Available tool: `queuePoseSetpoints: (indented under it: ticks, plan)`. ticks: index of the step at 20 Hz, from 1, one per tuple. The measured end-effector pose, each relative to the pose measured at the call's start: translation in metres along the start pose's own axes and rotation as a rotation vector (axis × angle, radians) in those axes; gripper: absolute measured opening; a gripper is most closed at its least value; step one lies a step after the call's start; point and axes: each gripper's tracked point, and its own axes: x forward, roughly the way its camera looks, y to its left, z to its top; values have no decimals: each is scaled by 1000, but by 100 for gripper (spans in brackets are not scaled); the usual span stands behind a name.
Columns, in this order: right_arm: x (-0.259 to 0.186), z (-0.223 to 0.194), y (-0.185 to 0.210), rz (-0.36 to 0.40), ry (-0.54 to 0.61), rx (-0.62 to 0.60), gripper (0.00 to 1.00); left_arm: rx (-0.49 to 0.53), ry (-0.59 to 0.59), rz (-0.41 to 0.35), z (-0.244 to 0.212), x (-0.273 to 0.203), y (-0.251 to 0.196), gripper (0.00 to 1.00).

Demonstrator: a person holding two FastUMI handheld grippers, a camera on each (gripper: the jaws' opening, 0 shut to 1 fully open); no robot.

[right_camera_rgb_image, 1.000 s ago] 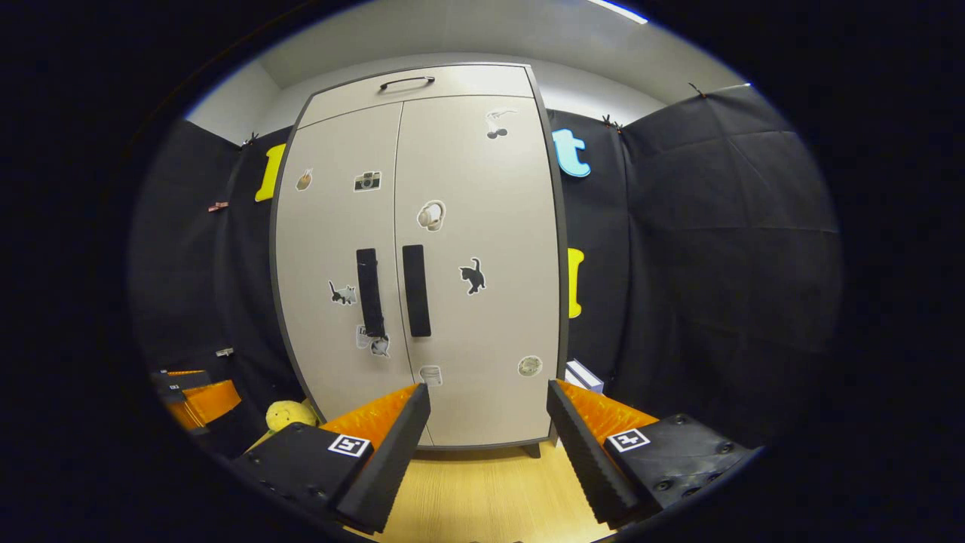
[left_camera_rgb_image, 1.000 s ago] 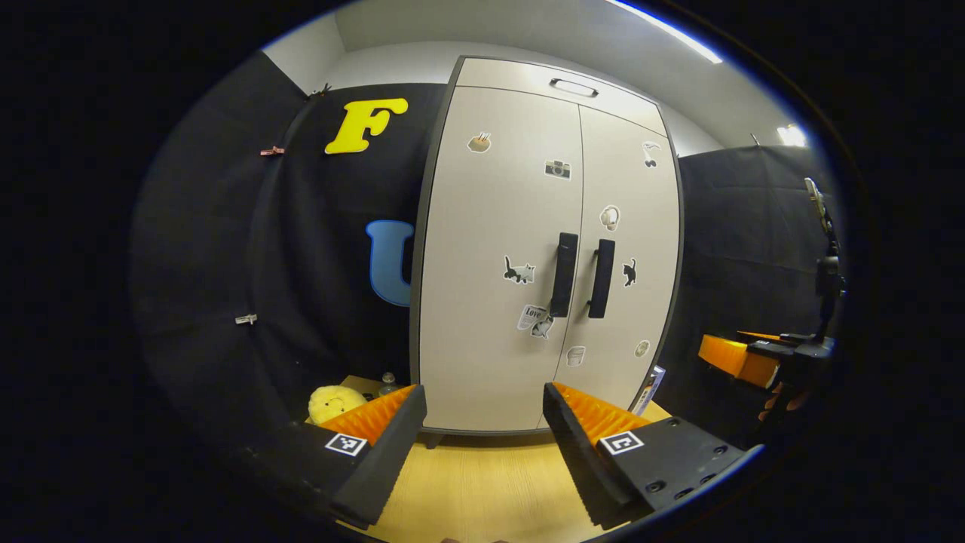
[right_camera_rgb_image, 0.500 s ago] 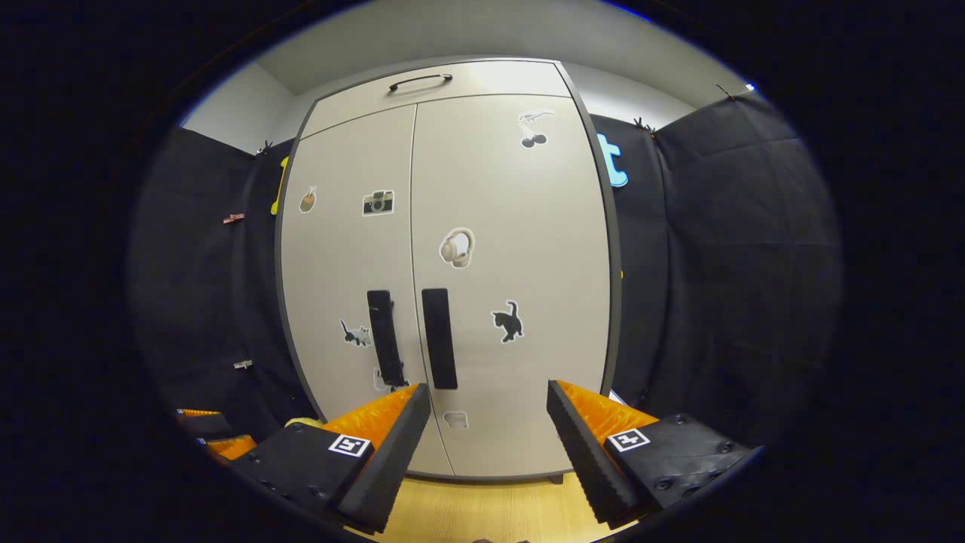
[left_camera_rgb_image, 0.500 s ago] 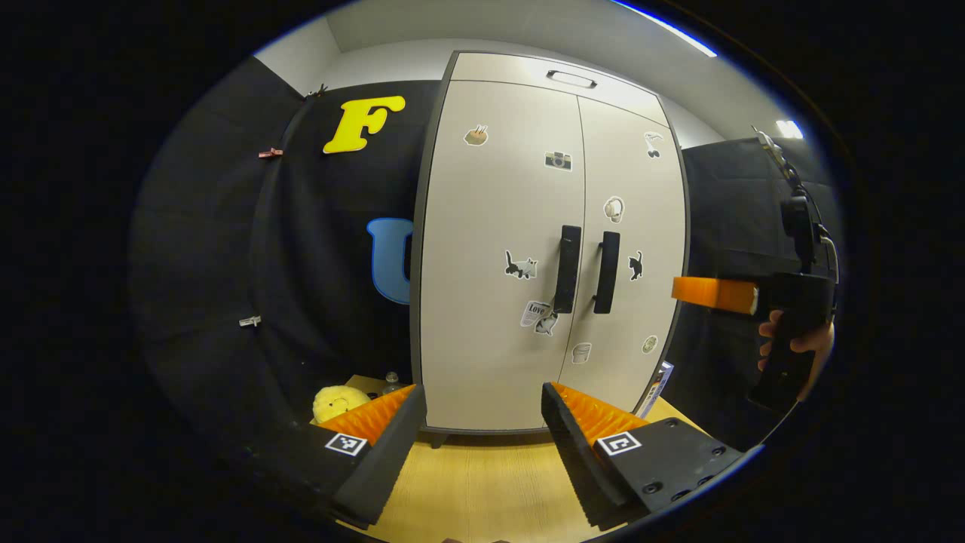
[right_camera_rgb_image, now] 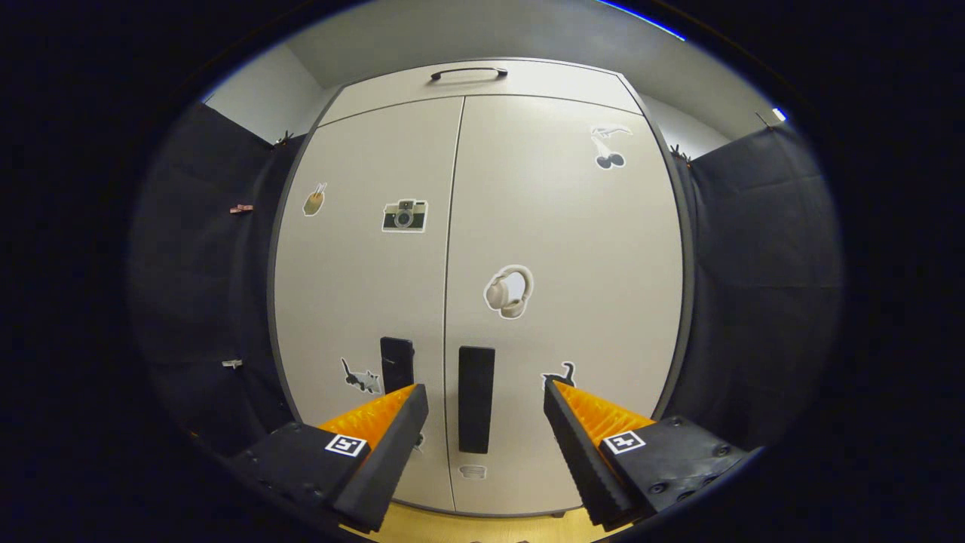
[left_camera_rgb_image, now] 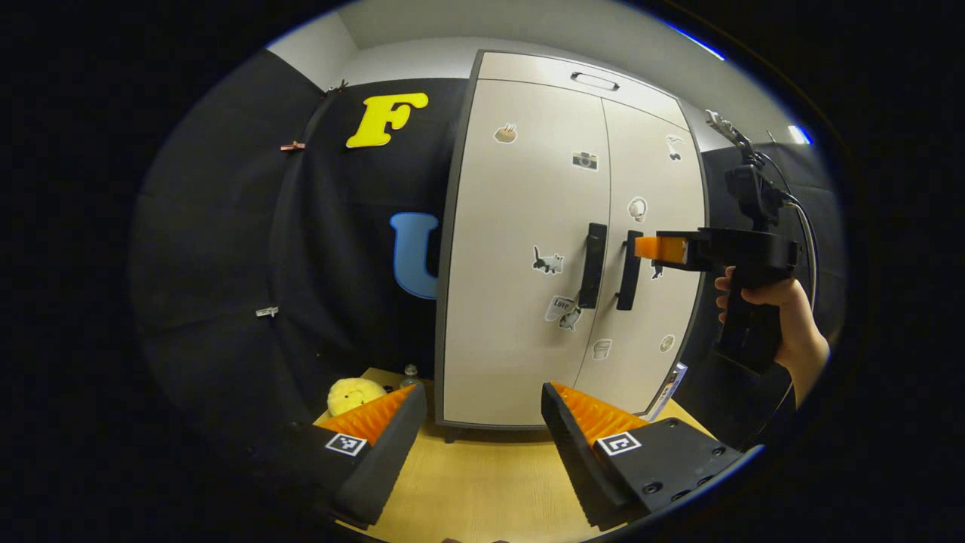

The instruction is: Open the right door of the double-door shoe cabinet with the right hand, and open the left door with the left hand.

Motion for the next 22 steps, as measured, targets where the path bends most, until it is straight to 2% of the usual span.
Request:
queuePoseSetpoints:
  ticks: [7,12,15,17,18,20,22]
  plan:
    - [46,-30,-7,-51,74,46,98,-21,29,63,-11,-6,22,95]
    - [59,-46,-5,-53,118,77,97,-10,32,79,-13,-6,24,95]
    - [63,-46,-7,-77,117,80,90,-10,29,70,-12,-5,21,95]
    - [62,-47,-6,-77,128,99,82,-15,26,67,-12,-5,19,95]
    - [65,-51,-3,-70,144,115,59,-19,25,63,-14,-6,17,95]
    - [57,-52,0,-55,180,148,60,-22,28,56,-16,-7,15,95]
    - [63,-56,1,-57,173,155,39,-19,29,53,-17,-10,15,95]
